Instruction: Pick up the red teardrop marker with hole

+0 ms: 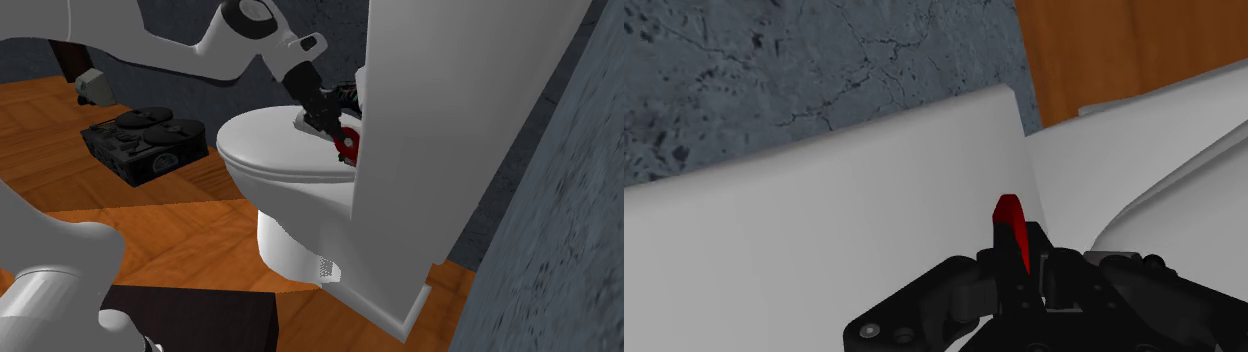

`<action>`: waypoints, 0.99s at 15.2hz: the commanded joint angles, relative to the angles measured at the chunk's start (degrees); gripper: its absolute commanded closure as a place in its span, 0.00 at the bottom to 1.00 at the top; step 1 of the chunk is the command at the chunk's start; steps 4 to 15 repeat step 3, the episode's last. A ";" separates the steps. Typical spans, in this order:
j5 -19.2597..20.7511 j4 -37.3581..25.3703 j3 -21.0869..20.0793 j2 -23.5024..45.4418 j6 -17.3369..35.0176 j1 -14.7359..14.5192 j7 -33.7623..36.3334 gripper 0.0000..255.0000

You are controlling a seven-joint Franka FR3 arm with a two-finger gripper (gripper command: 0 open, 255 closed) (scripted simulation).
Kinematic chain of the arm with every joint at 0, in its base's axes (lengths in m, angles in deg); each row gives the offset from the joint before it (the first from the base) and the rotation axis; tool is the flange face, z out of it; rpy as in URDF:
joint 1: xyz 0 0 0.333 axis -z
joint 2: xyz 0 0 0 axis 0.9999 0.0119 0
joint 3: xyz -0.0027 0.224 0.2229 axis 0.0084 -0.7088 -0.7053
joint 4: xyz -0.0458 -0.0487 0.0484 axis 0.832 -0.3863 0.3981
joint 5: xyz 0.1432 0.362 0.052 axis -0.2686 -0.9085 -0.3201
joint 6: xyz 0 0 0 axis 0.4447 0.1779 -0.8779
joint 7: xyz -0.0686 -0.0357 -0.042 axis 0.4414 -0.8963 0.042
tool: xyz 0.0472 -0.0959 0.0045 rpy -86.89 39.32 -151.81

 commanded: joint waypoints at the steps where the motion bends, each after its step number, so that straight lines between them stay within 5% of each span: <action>1: -0.21 -1.38 0.00 -0.01 -1.15 0.01 -0.85 1.00; 15: -0.23 -1.48 0.01 -0.02 -1.23 0.01 -0.92 1.00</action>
